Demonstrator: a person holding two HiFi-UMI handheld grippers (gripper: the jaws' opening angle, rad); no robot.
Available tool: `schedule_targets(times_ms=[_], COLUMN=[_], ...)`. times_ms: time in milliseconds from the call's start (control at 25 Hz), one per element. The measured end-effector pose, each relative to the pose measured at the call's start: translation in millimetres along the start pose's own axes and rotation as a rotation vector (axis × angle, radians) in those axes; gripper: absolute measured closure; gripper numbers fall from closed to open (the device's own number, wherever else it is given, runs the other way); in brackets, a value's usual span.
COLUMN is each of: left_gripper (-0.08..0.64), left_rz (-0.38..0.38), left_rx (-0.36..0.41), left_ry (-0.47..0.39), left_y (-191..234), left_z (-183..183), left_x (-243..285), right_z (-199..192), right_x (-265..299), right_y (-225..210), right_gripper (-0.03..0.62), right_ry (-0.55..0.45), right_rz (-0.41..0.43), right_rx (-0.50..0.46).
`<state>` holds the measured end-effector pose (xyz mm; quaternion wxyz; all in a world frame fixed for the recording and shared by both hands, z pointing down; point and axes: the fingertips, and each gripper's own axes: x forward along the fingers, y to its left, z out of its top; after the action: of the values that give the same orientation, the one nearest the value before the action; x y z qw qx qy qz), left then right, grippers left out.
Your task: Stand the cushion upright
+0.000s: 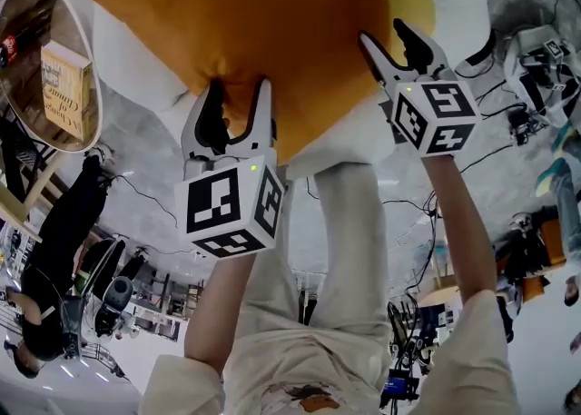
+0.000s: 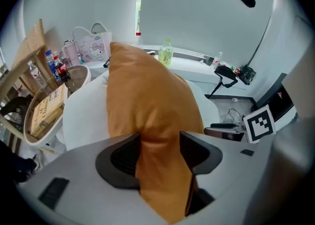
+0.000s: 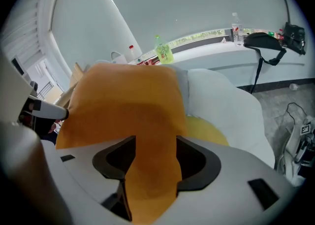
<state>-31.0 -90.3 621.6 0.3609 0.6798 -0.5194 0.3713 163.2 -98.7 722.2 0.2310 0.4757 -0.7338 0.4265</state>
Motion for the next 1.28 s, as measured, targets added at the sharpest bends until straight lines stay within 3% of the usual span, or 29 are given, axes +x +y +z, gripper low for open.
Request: schedule_targets(times_ms=[200,520,720,920,1120,1280], left_gripper=[0.305,0.307,0.307,0.305,0.298,0.286], left_rz=[0.065,0.064,0.065,0.073,0.096,0.141], left_rx=[-0.014,-0.021,-0.025,0.045,0.013,-0.013], left_ry=[0.004,-0.005,-0.005,-0.006,-0.013,0.006], left_y=[6.0,13.1,17.7,11.3,8.3,20.1], left_z=[-3.6,-7.4,-8.0,-6.6,-7.9,-10.0], left_x=[16.5,30.2,29.9,20.8,0.4,-4.2], right_z=[-6.6,-14.4,-18.7,-18.3,-18.9,-17.9], right_x=[24.1,54.1,73.1,73.4,64.1,57.3], right_y=[-16.9,-28.5,-16.5,0.2,9.1,11.2], right_gripper=[0.301,0.192,0.191,0.337,0.479,0.508], right_ry=[0.028,0.061,0.102,0.138,0.153,0.152], right_rz=[0.006,0.069,0.145,0.192,0.173,0.153], right_rx=[0.009,0.024,0.037,0.013,-0.057,-0.073])
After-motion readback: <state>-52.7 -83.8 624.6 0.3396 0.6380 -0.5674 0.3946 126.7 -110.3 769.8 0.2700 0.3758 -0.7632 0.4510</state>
